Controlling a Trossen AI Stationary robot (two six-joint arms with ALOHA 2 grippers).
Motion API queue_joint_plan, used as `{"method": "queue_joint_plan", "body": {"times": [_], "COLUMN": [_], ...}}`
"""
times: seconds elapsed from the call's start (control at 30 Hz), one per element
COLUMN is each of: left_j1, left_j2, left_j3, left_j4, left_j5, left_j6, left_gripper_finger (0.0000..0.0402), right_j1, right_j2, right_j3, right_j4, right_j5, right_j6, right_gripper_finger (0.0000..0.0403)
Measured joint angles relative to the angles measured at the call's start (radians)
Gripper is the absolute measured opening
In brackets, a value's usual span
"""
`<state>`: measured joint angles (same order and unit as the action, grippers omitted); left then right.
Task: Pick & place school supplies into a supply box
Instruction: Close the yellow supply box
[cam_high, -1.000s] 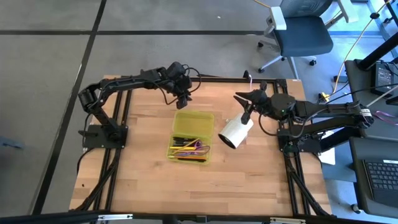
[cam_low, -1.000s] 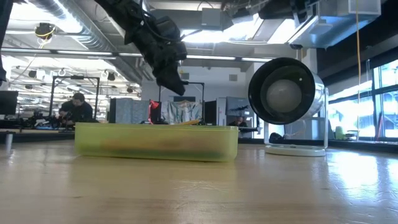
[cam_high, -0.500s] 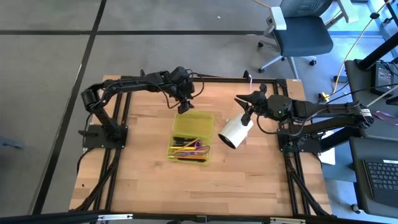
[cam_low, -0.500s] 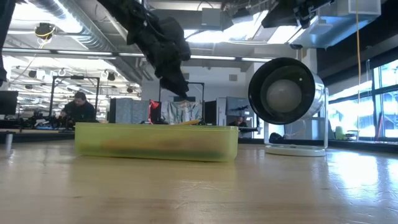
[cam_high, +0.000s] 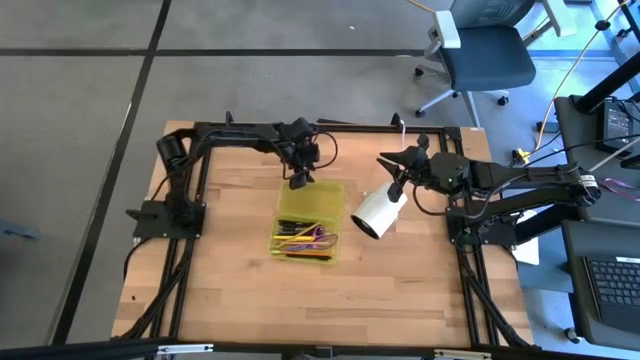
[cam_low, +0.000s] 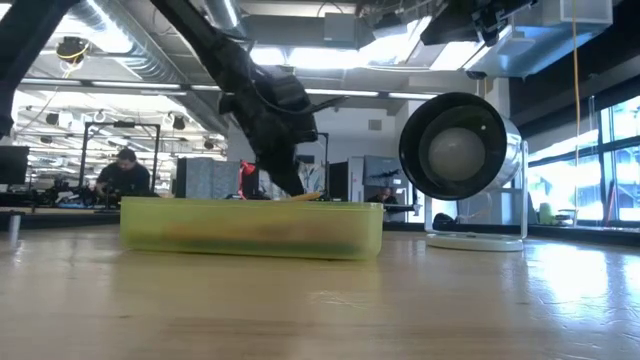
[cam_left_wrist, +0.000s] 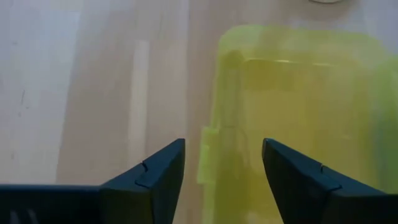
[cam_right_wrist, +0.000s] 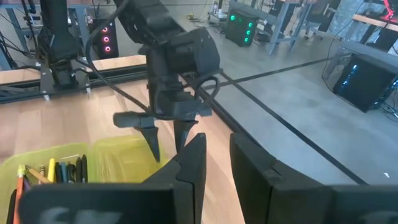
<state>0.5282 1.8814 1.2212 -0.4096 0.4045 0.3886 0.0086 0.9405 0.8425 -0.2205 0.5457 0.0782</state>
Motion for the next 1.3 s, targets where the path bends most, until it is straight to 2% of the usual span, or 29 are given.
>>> {"method": "queue_joint_plan", "body": {"times": [0.17, 0.57, 1.07, 1.3], "left_j1": [0.0, 0.0, -0.011, -0.013], "left_j2": [0.029, 0.07, 0.102, 0.091], "left_j3": [-0.001, -0.001, -0.001, -0.001], "left_j4": [-0.006, -0.004, -0.004, -0.012], "left_j5": [-0.075, -0.074, -0.07, -0.107], "left_j6": [0.015, 0.018, 0.014, -0.046], "left_gripper_finger": [0.019, 0.014, 0.0022, 0.0021], "right_j1": [0.0, 0.0, 0.0, 0.0], "right_j2": [0.0, 0.0, 0.0, 0.0], "right_j3": [0.0, 0.0, 0.0, 0.0], "right_j4": [-0.002, -0.002, -0.035, -0.037], "right_j5": [-0.024, -0.024, -0.024, -0.024], "right_j6": [0.005, -0.005, -0.003, -0.006], "right_gripper_finger": [0.0077, 0.0077, 0.0077, 0.0077]}}
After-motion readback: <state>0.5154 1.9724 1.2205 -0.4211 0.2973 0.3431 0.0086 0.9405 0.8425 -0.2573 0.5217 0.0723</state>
